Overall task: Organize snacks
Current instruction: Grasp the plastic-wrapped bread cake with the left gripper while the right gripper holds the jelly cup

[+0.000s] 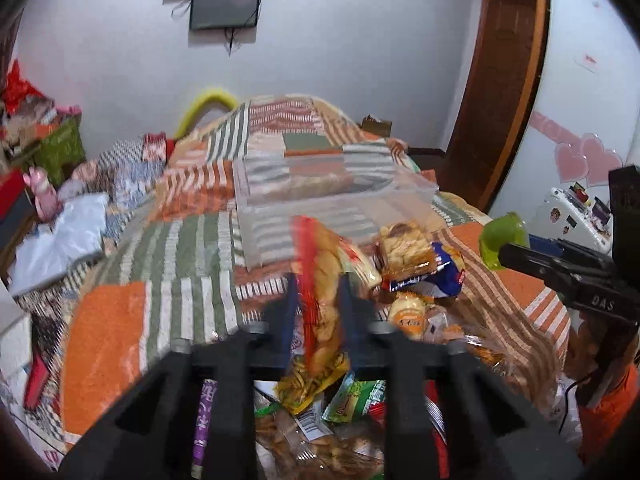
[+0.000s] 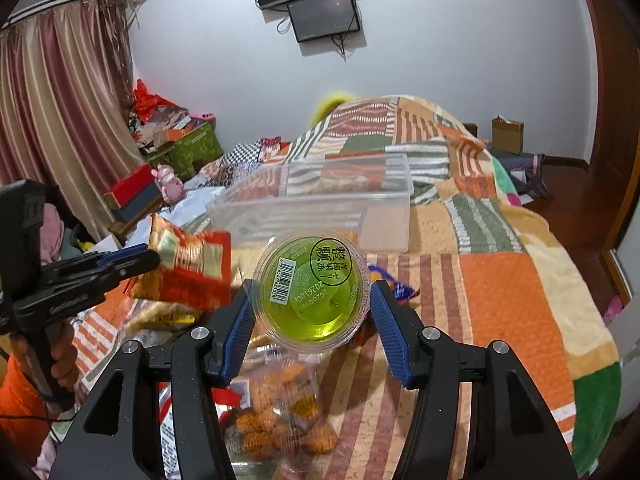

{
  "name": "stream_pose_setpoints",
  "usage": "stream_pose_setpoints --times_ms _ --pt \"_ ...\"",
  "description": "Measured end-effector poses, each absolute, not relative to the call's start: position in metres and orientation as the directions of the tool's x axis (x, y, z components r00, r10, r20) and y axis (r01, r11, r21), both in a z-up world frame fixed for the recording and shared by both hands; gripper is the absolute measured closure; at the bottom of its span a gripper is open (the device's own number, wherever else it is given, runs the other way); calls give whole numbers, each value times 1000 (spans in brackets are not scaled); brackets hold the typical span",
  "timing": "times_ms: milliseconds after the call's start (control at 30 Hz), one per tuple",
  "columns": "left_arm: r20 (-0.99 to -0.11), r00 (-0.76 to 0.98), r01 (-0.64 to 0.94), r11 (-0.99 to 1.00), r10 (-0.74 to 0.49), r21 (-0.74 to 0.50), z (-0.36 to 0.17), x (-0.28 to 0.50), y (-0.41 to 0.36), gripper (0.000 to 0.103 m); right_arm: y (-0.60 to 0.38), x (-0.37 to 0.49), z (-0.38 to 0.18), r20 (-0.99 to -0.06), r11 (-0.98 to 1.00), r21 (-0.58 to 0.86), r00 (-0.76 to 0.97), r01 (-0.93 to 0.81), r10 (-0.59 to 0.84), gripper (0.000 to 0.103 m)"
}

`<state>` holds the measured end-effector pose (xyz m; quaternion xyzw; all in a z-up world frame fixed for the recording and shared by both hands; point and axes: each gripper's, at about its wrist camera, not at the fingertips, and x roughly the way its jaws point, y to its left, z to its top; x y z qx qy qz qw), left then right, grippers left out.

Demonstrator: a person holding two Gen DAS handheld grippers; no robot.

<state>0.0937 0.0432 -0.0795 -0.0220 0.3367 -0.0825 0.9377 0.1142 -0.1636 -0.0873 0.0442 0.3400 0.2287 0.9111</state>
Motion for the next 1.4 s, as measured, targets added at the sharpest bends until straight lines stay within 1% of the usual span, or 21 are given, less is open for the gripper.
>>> stream_pose_setpoints --times_ms 133,167,200,233,267,300,333,367,467,533,600,667,800,833,867,900,1000,1033,1167,1300,1400 --pt "-650 738 170 982 -179 -77 -80 99 35 97 -164 116 -85 -590 889 239 669 -390 452 49" --pt "-653 737 169 983 -173 -70 -82 100 34 95 -163 117 -85 -591 889 241 668 -390 453 49" --pt "-657 732 176 982 -178 -71 -83 100 33 87 -163 117 -86 -591 888 241 666 -392 455 49" --pt "-665 723 186 980 -189 -76 -86 101 32 82 -162 116 -87 -593 887 240 664 -394 455 49" --pt "-669 718 188 979 -193 -80 -87 102 31 68 -163 117 -88 -596 887 239 662 -395 455 49" --pt "-678 710 186 979 -193 -85 -91 103 30 51 -163 117 -89 -598 888 238 660 -394 454 49" --pt "-684 704 184 979 -192 -86 -94 104 29 46 -164 118 -90 -600 888 239 659 -393 453 49" --pt "-692 695 190 978 -193 -82 -99 105 25 44 -164 119 -91 -602 888 242 657 -392 454 49" --pt "-728 655 216 974 -200 -73 -111 113 18 44 -167 121 -93 -603 886 252 653 -389 458 49" --pt "-758 610 228 967 -231 -111 -121 121 19 44 -167 121 -94 -605 887 251 652 -388 457 49" --pt "-785 575 218 968 -230 -124 -132 128 20 44 -168 121 -95 -607 887 249 652 -388 455 49" --pt "-796 569 220 971 -205 -93 -137 128 20 44 -169 121 -95 -608 887 249 651 -389 455 49" --pt "-808 553 240 967 -206 -83 -134 122 23 43 -170 121 -96 -610 887 252 648 -387 456 49" --pt "-811 547 244 966 -210 -85 -132 120 26 42 -170 122 -97 -611 886 254 646 -387 458 49" --pt "-814 541 243 966 -210 -88 -131 119 30 36 -170 121 -98 -612 885 256 644 -388 459 49" --pt "-820 533 240 966 -210 -92 -131 119 34 27 -170 121 -98 -613 885 258 642 -388 461 49" --pt "-843 490 218 968 -222 -128 -139 122 47 17 -169 121 -99 -616 883 256 638 -392 462 49" --pt "-850 480 208 969 -219 -132 -142 124 51 15 -168 121 -99 -616 883 256 637 -394 463 49" --pt "-872 443 184 973 -210 -141 -161 129 56 15 -166 119 -99 -615 882 253 638 -399 464 49" --pt "-847 459 188 961 -269 -204 -158 138 56 15 -164 119 -99 -621 885 237 638 -401 455 49" --pt "-835 464 206 953 -295 -223 -153 143 53 15 -164 119 -100 -625 889 226 641 -398 446 49"
